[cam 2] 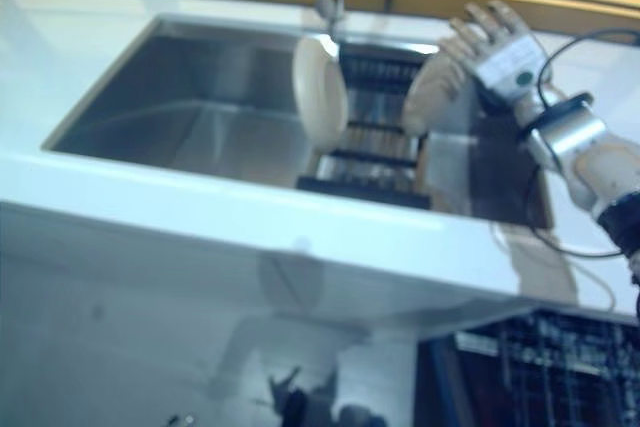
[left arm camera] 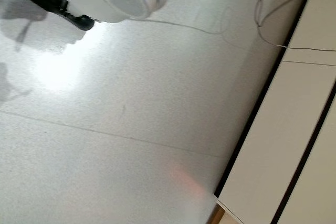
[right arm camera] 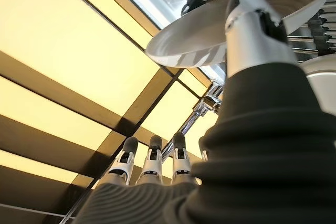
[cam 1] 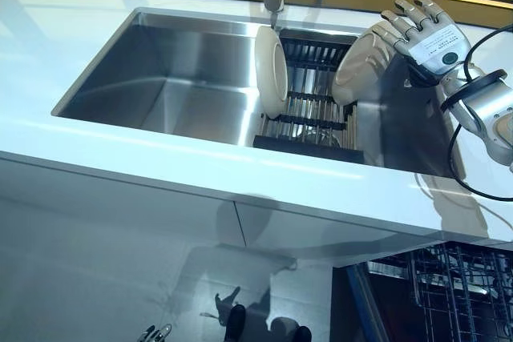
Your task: Take plates into dishwasher
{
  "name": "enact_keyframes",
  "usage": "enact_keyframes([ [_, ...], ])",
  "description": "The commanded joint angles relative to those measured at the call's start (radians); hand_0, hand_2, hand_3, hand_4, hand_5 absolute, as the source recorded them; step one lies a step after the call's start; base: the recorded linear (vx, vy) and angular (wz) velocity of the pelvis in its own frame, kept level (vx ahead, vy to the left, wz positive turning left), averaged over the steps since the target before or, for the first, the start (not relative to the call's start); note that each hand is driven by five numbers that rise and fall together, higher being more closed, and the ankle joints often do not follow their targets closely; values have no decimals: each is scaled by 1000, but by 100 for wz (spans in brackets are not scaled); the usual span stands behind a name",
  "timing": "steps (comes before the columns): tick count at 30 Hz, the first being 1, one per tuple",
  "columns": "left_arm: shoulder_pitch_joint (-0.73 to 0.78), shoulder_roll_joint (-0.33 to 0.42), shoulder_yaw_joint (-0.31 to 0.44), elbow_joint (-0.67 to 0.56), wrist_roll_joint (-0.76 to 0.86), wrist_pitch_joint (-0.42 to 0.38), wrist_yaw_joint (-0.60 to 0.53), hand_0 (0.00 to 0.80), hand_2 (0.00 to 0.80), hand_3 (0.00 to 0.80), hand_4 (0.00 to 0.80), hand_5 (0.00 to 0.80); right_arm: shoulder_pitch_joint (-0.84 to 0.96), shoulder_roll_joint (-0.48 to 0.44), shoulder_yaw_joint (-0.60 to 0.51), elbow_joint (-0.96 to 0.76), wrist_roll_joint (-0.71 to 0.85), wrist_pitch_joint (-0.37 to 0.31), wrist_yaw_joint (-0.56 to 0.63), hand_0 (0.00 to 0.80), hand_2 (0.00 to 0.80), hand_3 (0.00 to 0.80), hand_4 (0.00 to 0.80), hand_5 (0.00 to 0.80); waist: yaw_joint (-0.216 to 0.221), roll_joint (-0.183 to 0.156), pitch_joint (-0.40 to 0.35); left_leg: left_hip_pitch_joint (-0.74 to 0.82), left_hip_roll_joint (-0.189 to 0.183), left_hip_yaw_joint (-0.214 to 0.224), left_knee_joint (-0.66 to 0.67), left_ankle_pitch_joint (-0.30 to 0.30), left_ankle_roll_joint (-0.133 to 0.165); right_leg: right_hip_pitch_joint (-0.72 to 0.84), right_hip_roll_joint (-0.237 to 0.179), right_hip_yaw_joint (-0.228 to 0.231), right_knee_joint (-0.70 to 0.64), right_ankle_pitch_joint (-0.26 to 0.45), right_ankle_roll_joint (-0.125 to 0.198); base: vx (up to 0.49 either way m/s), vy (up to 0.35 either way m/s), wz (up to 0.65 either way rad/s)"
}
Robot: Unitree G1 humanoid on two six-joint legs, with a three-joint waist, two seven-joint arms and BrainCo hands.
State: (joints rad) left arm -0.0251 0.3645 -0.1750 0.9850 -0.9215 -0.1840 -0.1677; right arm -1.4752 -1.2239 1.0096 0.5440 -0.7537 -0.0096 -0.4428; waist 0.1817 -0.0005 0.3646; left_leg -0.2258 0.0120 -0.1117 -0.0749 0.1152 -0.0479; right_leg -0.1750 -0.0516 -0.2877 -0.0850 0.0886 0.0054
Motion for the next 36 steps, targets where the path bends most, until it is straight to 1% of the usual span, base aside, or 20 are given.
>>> enact_keyframes([
  [1,46,26,-18,-25,-29,-21,-7,0,0,0,0,0,-157,-10,90,-6,42,47,-13,0,0,0,0,0,6,-45,1,-20,-6,45,-12,1,10,-8,-83,-5,-2,42,111,9,-9,8],
  [8,51,28,-15,-37,-38,-10,-10,0,0,0,0,0,-200,1,120,-14,39,52,-6,0,0,0,0,0,12,-39,8,-28,-7,43,-12,6,10,-14,-85,-14,-2,44,111,3,-1,4],
  [14,59,27,-12,-56,-40,-3,-6,0,0,0,0,0,-210,4,126,-23,30,40,17,0,0,0,0,0,17,-39,17,-33,-9,40,-12,10,11,-18,-85,-17,-2,47,111,3,2,3],
  [19,64,32,-8,-56,-47,-4,-6,0,0,0,0,0,-207,-2,135,-27,25,50,30,0,0,0,0,0,19,-41,24,-38,-9,43,-12,14,12,-23,-85,-20,-2,50,112,0,0,0],
  [24,63,31,-6,-48,-51,-9,-14,0,0,0,0,0,-200,-2,131,-21,11,38,29,0,0,0,0,0,17,-41,27,-40,-10,44,-12,14,12,-26,-85,-21,-2,52,113,0,0,0],
  [36,67,35,1,-57,-54,-5,-15,0,0,0,0,0,-176,-25,135,-38,-14,43,69,0,0,0,0,0,12,-42,41,-43,-8,53,-12,17,12,-33,-86,-19,-2,57,115,0,0,0],
])
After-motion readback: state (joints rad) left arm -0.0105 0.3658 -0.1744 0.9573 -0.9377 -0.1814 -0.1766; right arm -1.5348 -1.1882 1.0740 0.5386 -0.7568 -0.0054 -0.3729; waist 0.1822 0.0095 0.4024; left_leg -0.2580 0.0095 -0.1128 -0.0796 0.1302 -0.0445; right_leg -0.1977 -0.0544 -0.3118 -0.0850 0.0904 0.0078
